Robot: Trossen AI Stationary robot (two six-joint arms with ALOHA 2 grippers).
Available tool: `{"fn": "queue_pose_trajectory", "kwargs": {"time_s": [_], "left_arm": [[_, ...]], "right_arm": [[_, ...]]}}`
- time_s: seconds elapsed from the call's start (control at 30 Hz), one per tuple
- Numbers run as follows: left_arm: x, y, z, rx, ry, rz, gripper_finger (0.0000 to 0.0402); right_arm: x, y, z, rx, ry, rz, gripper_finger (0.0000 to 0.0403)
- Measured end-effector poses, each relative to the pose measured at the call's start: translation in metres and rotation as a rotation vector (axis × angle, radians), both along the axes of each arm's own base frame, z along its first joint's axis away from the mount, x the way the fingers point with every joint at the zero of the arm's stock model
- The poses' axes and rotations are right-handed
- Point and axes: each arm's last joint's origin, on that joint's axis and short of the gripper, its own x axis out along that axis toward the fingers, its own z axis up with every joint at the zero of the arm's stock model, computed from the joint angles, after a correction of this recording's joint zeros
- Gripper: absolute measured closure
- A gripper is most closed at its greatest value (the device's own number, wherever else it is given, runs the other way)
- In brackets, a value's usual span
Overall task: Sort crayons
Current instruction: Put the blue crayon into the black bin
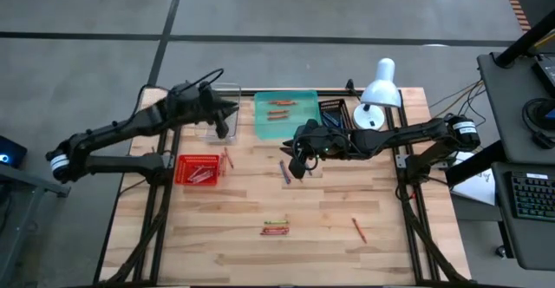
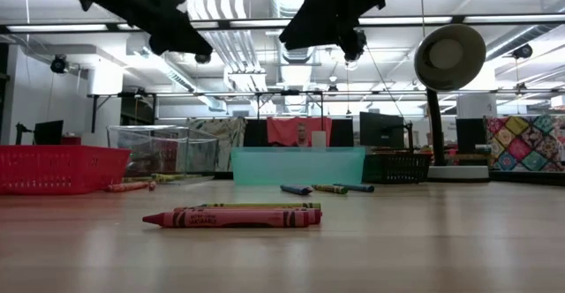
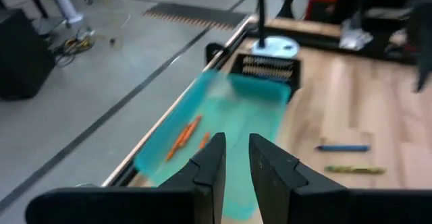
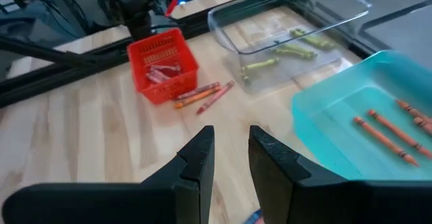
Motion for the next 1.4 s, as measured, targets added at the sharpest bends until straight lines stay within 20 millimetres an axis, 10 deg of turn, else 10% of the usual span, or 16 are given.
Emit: {"fn": "queue_pose_trajectory", "kwargs": {"time_s": [0.47, 1.4], "left_arm": [[-0.014, -0.022, -0.005, -0.027, -0.135, -0.041, 0.0353], [-0.013, -0.021, -0.006, -0.038, -0.141, -0.035, 0.0353]], "right_arm": [[-0.004, -0.001, 0.000, 0.112, 0.095, -0.068, 0.0321], [0.012, -0.023, -0.110, 0.332, 0.684, -0.356, 0.0321]]}}
